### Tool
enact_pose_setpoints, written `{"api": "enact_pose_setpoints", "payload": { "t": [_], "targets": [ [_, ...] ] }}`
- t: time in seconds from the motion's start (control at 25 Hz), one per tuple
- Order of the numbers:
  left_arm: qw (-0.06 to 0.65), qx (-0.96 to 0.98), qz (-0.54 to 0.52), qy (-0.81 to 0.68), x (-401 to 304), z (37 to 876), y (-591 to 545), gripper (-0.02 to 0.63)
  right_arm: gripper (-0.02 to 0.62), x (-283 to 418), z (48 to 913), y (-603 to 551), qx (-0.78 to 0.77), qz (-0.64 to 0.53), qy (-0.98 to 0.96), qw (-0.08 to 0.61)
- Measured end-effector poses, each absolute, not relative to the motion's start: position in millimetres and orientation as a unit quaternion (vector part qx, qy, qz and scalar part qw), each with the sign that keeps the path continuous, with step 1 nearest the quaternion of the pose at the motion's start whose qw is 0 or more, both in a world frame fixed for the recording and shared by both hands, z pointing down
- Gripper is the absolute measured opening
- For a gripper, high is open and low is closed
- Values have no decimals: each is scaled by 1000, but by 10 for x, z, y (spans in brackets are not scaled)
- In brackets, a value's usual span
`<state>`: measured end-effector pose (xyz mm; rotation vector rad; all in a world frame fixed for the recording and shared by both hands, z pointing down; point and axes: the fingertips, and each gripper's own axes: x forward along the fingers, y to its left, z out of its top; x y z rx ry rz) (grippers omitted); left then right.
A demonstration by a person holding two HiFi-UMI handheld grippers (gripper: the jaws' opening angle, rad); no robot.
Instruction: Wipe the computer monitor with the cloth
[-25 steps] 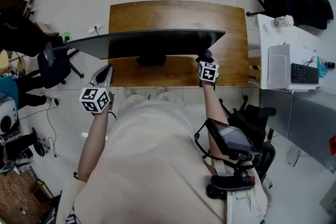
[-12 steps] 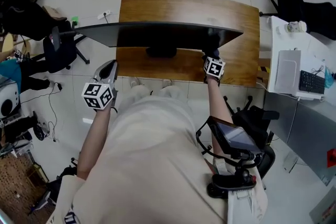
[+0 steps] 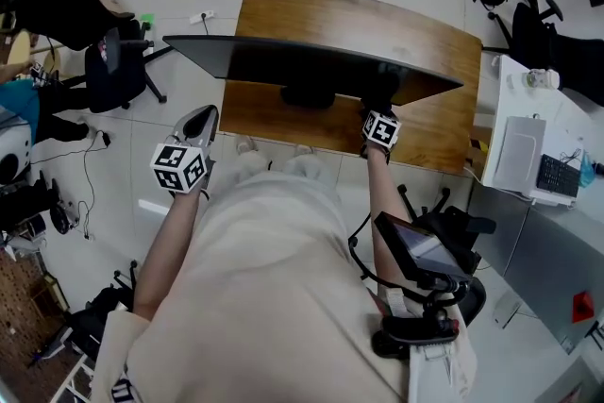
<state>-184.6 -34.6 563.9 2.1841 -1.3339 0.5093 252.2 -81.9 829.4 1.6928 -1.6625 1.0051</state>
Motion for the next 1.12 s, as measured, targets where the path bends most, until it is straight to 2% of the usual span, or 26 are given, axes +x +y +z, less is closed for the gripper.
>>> {"api": "enact_pose_setpoints", "payload": {
  "t": [1.12],
  "targets": [
    [297, 804, 153, -492, -2674, 5771, -516, -20, 106, 516, 8307, -997, 532, 375, -683, 332]
  ]
}}
